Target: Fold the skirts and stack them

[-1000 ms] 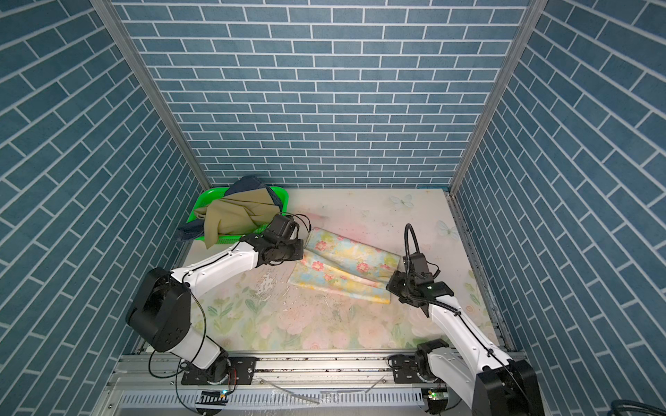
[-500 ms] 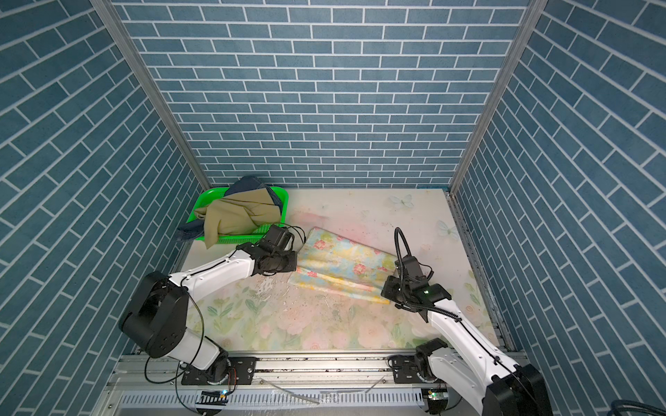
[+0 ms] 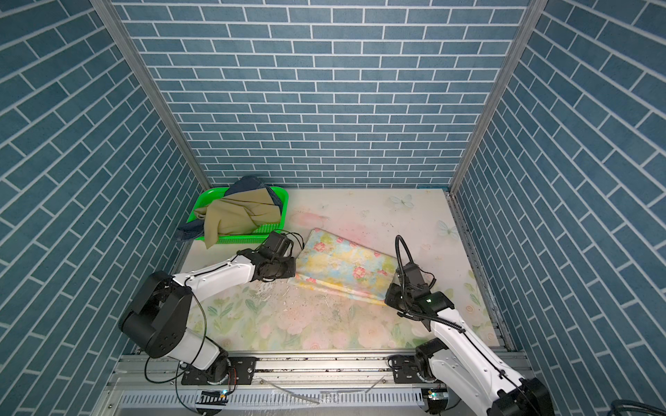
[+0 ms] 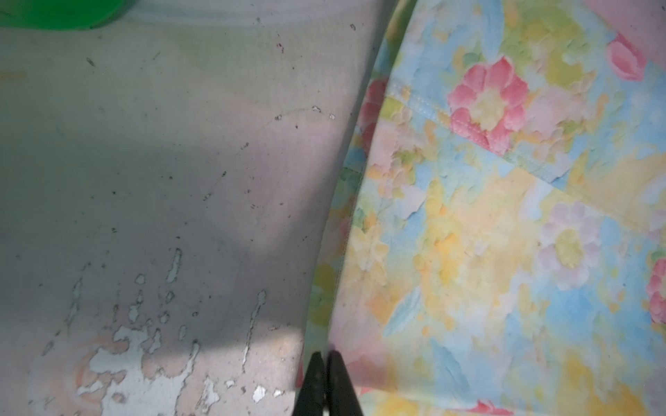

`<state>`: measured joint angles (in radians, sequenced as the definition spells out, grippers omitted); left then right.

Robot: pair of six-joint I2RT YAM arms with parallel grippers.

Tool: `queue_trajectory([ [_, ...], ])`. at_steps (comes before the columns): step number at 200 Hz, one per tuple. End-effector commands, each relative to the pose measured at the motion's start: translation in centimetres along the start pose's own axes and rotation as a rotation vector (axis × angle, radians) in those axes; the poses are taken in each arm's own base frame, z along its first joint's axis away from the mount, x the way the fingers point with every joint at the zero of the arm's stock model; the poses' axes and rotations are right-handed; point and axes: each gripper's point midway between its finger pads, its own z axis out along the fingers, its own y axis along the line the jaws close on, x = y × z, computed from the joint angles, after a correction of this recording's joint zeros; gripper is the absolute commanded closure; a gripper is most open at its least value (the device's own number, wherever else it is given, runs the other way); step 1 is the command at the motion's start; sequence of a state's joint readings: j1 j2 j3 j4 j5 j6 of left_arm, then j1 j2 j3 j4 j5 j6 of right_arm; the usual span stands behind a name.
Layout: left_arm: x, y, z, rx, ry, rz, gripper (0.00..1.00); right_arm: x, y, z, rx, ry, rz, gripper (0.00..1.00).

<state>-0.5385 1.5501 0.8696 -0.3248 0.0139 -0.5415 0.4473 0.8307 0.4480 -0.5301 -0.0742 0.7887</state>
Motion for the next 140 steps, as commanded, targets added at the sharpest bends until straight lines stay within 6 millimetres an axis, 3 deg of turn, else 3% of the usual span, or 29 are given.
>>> queue_trajectory([
  [1, -0.8, 0.6, -0.7, -0.037, -0.024, 0.005, 0.87, 0.5, -0.5, -0.2, 0.025, 0.017, 0.016, 0.62],
  [29, -1.4, -0.1, -1.2, -0.011, -0.040, 0.007, 0.44, 0.3, -0.4, 0.1, 0.030, 0.020, 0.022, 0.57],
  [60, -2.4, -0.3, -2.1, -0.009, -0.075, 0.031, 0.18, -0.5, 0.6, 0.6, -0.002, 0.008, 0.058, 0.47],
  [101, -3.8, -1.4, -1.6, -0.011, -0.060, 0.092, 0.09, -1.8, 0.9, 1.8, -0.015, -0.007, 0.099, 0.38],
  [140, -5.1, -1.9, 0.0, -0.042, -0.042, 0.129, 0.08, -2.6, 0.9, 3.2, -0.069, 0.012, 0.169, 0.38],
])
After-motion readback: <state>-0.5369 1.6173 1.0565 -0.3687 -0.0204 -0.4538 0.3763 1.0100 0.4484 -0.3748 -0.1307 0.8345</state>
